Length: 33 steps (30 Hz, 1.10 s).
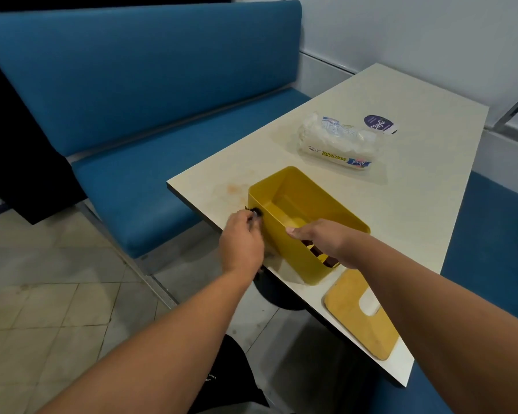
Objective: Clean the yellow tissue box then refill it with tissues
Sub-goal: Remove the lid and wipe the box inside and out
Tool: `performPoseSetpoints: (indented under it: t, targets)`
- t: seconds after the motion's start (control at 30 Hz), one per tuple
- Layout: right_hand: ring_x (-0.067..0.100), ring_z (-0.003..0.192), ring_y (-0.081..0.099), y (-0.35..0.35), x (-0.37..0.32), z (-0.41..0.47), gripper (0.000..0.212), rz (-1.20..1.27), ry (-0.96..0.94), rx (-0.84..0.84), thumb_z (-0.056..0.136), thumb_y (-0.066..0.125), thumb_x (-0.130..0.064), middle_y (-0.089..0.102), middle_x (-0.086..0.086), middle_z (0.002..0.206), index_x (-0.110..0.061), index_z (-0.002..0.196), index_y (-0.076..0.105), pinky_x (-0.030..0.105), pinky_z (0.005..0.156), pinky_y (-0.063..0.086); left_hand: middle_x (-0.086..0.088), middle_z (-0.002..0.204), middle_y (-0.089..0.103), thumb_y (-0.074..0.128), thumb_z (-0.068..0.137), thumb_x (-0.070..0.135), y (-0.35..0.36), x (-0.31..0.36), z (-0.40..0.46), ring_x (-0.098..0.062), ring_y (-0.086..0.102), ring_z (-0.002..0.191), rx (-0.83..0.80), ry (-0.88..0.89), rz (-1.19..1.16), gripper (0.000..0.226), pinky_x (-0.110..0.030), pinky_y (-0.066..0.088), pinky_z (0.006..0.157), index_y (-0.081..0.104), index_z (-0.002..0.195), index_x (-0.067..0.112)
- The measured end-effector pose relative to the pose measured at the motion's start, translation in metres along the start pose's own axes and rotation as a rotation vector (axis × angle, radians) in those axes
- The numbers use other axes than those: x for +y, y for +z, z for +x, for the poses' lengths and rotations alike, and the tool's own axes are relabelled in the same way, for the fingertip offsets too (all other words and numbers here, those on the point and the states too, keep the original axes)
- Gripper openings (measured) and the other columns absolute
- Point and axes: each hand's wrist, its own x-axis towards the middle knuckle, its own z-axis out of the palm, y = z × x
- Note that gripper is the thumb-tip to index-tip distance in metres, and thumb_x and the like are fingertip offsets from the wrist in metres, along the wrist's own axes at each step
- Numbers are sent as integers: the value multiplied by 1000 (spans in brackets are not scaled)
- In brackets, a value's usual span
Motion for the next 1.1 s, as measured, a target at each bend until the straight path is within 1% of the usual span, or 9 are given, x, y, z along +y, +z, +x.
performPoseSetpoints:
  t: [0.17,0.23,0.33,0.4,0.6,0.8,0.9,1.03,1.1]
  targets:
    - [27,110,53,1,2,2,60,15,-9,2,92,51,-59,55,4,130,-17,134,55,42,84,43,11,92,50,53,96,26,11,0,-67,-11,51,80,-262,342,-66,8,-33,48,66,58,96,20]
    - [28,113,53,2,2,2,60,15,-8,1,93,49,-58,54,6,133,-17,136,53,42,85,43,8,91,52,55,96,23,9,1,-47,-14,53,81,-154,282,-76,7,-32,48,67,59,96,18]
    - [31,123,48,2,2,2,62,10,1,6,95,47,-56,49,8,142,-16,142,46,41,86,40,1,100,58,51,99,26,0,10,5,-16,54,85,46,40,-34,15,-27,43,70,60,102,15]
    - [28,118,49,2,3,3,63,13,0,5,94,47,-57,49,9,142,-15,141,46,41,86,40,-1,104,57,50,99,27,-5,9,20,-17,55,86,86,21,-13,17,-27,43,70,60,104,13]
    - [28,106,53,2,5,7,59,-4,-35,13,91,50,-62,55,11,134,-19,131,59,44,83,47,4,92,52,52,95,26,10,0,-55,-12,50,80,-210,374,-70,10,-33,49,67,58,94,18]
    - [28,116,49,3,5,6,66,-17,-26,9,93,46,-60,47,10,144,-16,143,45,41,85,40,1,108,55,55,97,25,-3,1,16,-14,53,89,76,47,-46,18,-22,40,74,65,105,12]
    - [32,122,48,2,6,6,66,-18,-25,1,93,46,-60,46,10,145,-17,144,45,42,86,41,3,103,53,55,97,24,4,3,-12,-14,53,87,-10,105,-72,12,-19,40,68,62,98,15]
    - [30,106,54,1,5,5,59,1,-28,6,92,50,-59,57,10,127,-14,131,57,39,75,45,11,94,48,55,95,28,15,2,-80,-13,54,80,-314,275,-198,11,-33,50,68,54,88,19]
    - [28,105,54,1,5,6,61,9,-33,7,93,50,-58,56,9,128,-15,135,55,39,77,44,9,95,49,56,95,25,15,0,-66,-12,51,82,-252,297,-139,10,-30,48,71,57,90,17]
